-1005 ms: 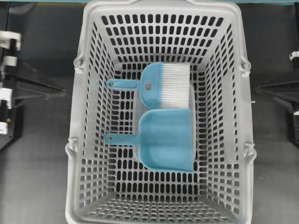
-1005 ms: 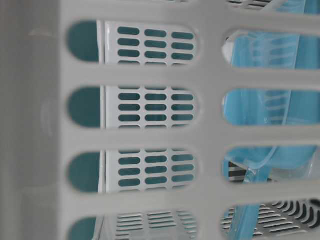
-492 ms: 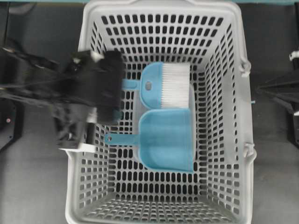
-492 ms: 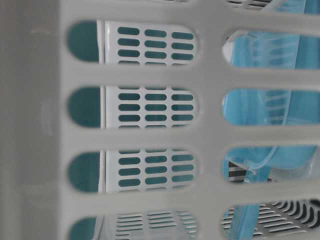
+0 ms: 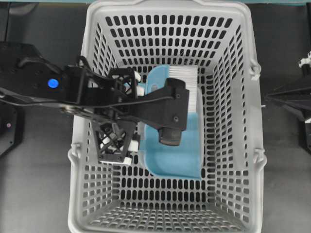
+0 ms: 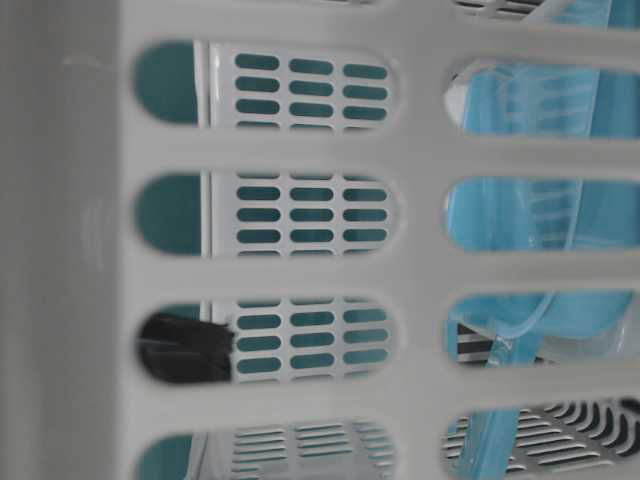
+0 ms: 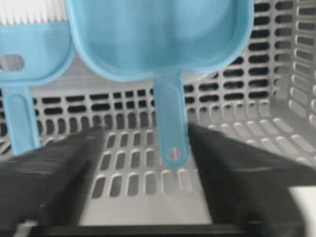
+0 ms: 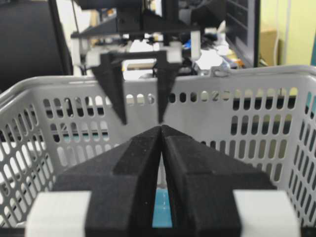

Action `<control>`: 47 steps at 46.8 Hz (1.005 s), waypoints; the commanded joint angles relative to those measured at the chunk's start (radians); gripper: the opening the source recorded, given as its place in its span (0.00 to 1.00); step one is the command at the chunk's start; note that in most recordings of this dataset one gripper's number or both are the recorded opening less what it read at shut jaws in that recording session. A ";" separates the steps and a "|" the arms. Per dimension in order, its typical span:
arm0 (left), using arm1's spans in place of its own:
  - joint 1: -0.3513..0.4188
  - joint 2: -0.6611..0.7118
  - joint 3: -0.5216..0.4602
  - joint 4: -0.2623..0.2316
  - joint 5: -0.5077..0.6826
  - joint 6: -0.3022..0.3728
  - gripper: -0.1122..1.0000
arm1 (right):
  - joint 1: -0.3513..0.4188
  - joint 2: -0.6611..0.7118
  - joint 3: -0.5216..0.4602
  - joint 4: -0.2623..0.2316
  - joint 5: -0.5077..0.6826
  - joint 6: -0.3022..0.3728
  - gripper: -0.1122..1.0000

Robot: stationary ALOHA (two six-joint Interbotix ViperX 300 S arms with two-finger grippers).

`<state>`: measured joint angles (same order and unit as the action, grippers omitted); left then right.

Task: Pick up the dustpan from the shopping basket with the left arm.
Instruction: 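Lower the open left gripper around the dustpan handle and close it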

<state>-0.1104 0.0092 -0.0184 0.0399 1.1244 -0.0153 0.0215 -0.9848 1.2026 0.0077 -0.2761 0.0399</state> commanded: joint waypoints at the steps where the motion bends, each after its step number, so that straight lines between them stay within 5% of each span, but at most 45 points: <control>1: -0.009 0.015 0.002 0.005 0.000 -0.003 0.77 | 0.002 0.005 -0.008 0.003 -0.003 0.002 0.10; 7: -0.023 0.072 0.014 0.005 -0.006 -0.006 0.92 | 0.002 0.003 -0.008 0.003 -0.003 0.000 0.10; 36: -0.035 0.129 0.176 0.005 -0.126 -0.044 0.90 | 0.002 0.005 0.005 0.003 -0.003 0.000 0.10; 42: -0.035 0.127 0.178 0.005 -0.135 -0.041 0.80 | 0.002 0.005 0.008 0.003 -0.003 0.000 0.10; 47: -0.041 0.120 0.166 0.005 -0.135 -0.032 0.53 | 0.002 0.005 0.011 0.003 -0.003 0.000 0.10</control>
<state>-0.1457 0.1503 0.1657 0.0414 0.9940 -0.0568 0.0215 -0.9848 1.2195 0.0077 -0.2746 0.0399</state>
